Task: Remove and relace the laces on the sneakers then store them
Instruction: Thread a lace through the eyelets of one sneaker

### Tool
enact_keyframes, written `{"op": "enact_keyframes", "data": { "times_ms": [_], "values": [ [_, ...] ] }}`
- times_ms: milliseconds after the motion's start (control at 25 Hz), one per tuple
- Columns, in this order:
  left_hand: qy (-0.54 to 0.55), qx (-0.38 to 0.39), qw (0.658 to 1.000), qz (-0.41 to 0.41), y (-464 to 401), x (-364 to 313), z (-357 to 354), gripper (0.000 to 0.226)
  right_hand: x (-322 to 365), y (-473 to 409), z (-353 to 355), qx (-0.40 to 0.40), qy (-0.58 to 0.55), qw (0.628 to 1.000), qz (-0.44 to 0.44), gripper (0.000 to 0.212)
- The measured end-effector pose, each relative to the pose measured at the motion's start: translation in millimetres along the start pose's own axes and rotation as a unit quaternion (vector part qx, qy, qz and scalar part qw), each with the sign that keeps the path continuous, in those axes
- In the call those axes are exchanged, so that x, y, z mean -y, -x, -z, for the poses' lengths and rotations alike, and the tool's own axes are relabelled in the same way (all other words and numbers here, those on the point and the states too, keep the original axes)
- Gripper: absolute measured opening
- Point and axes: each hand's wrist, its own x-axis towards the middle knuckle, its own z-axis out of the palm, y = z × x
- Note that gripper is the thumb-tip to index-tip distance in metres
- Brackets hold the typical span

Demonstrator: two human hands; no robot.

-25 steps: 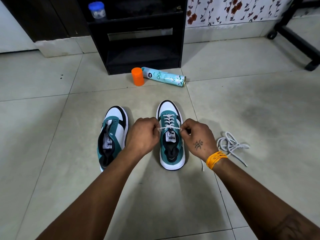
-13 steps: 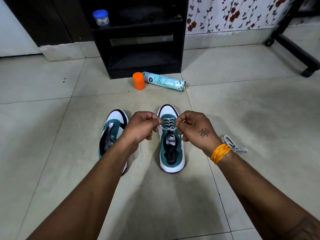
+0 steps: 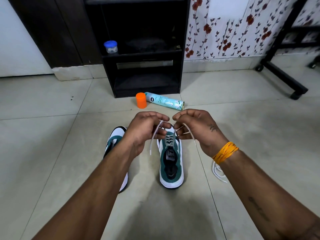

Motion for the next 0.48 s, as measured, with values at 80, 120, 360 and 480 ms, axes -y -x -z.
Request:
{"op": "enact_keyframes", "data": {
  "times_ms": [80, 120, 360, 480],
  "values": [
    [0.015, 0.006, 1.000, -0.008, 2.6, -6.8, 2.3, 0.038, 9.5, 0.5, 4.6, 0.015, -0.010, 1.000, -0.005, 0.019],
    [0.018, 0.008, 1.000, -0.013, 3.2, -9.8, 3.8, 0.040, 13.3, 0.8, 6.9, 0.027, -0.014, 1.000, -0.007, 0.022],
    [0.020, 0.024, 0.999, -0.034, 4.8, -19.6, 6.5, 0.038, 15.9, 0.7, 7.4, 0.055, 0.038, 0.997, 0.045, 0.018],
    [0.010, 0.017, 0.999, -0.050, 2.4, -18.8, 8.7, 0.028, 15.9, -1.1, 3.6, 0.003, 0.054, 0.994, 0.090, 0.009]
  ]
}}
